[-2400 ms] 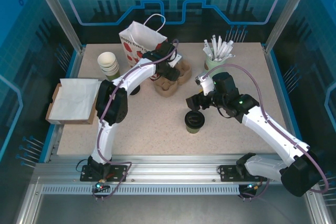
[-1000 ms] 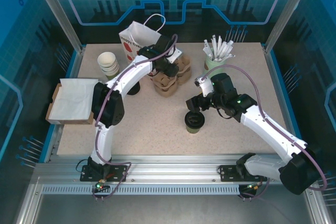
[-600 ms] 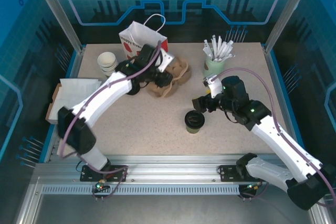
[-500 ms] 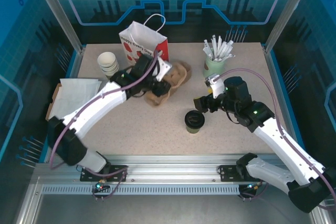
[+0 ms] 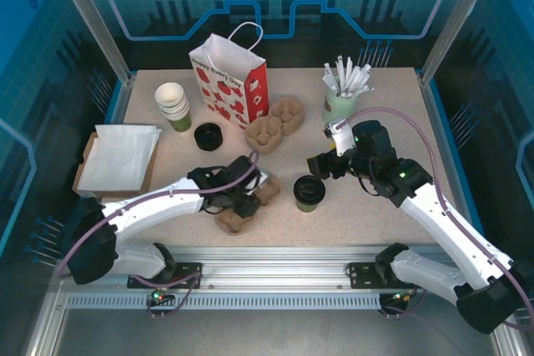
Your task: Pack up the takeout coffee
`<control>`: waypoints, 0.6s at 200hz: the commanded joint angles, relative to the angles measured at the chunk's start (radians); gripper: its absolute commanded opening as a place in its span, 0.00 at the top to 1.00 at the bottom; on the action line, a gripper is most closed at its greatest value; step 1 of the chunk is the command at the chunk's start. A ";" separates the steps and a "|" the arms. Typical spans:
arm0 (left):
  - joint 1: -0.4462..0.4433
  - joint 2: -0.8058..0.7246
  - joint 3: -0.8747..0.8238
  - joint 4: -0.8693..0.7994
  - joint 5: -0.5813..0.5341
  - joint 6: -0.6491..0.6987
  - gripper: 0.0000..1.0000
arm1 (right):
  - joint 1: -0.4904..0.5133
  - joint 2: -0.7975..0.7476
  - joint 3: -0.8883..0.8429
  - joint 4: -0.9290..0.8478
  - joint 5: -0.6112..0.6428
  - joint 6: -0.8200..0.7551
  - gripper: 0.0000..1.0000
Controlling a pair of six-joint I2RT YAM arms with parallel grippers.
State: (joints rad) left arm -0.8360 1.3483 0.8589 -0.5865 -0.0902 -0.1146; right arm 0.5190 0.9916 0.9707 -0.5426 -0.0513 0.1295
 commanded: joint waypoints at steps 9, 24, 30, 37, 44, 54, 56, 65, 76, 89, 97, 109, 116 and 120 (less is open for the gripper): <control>-0.044 0.079 0.019 0.045 -0.034 -0.014 0.63 | 0.012 -0.001 0.012 -0.024 0.010 -0.005 0.22; -0.058 0.106 0.033 0.040 -0.041 -0.007 0.63 | 0.012 -0.004 0.013 -0.032 0.014 -0.006 0.22; -0.061 0.115 0.034 0.042 -0.036 -0.004 0.62 | 0.012 -0.006 0.013 -0.035 0.017 -0.008 0.22; -0.063 0.124 0.035 0.046 -0.034 -0.002 0.62 | 0.012 -0.006 0.013 -0.037 0.019 -0.009 0.22; -0.064 0.131 0.037 0.048 -0.032 -0.003 0.62 | 0.012 -0.007 0.010 -0.038 0.020 -0.010 0.23; -0.064 0.136 0.042 0.048 -0.030 -0.003 0.61 | 0.012 -0.004 0.010 -0.036 0.021 -0.010 0.22; -0.064 0.136 0.043 0.050 -0.029 -0.002 0.60 | 0.012 -0.004 0.010 -0.037 0.021 -0.010 0.22; -0.065 0.134 0.045 0.057 -0.023 -0.003 0.57 | 0.012 0.000 0.013 -0.035 0.019 -0.009 0.22; -0.064 0.126 0.046 0.066 -0.018 -0.002 0.53 | 0.012 0.007 0.017 -0.035 0.013 -0.010 0.23; -0.064 0.110 0.055 0.069 -0.021 0.001 0.46 | 0.012 0.013 0.023 -0.035 0.010 -0.008 0.23; -0.063 0.095 0.062 0.065 -0.026 0.006 0.43 | 0.012 0.013 0.027 -0.034 0.008 -0.010 0.22; -0.059 0.067 0.079 0.058 -0.042 0.020 0.39 | 0.013 0.012 0.033 -0.035 0.009 -0.009 0.22; -0.049 0.048 0.091 0.056 -0.048 0.025 0.38 | 0.013 0.010 0.038 -0.034 0.010 -0.009 0.22; -0.040 0.037 0.099 0.056 -0.049 0.028 0.37 | 0.013 0.010 0.040 -0.033 0.010 -0.009 0.22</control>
State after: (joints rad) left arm -0.8928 1.4647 0.8982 -0.5346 -0.1131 -0.1070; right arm 0.5190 1.0039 0.9710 -0.5617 -0.0410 0.1291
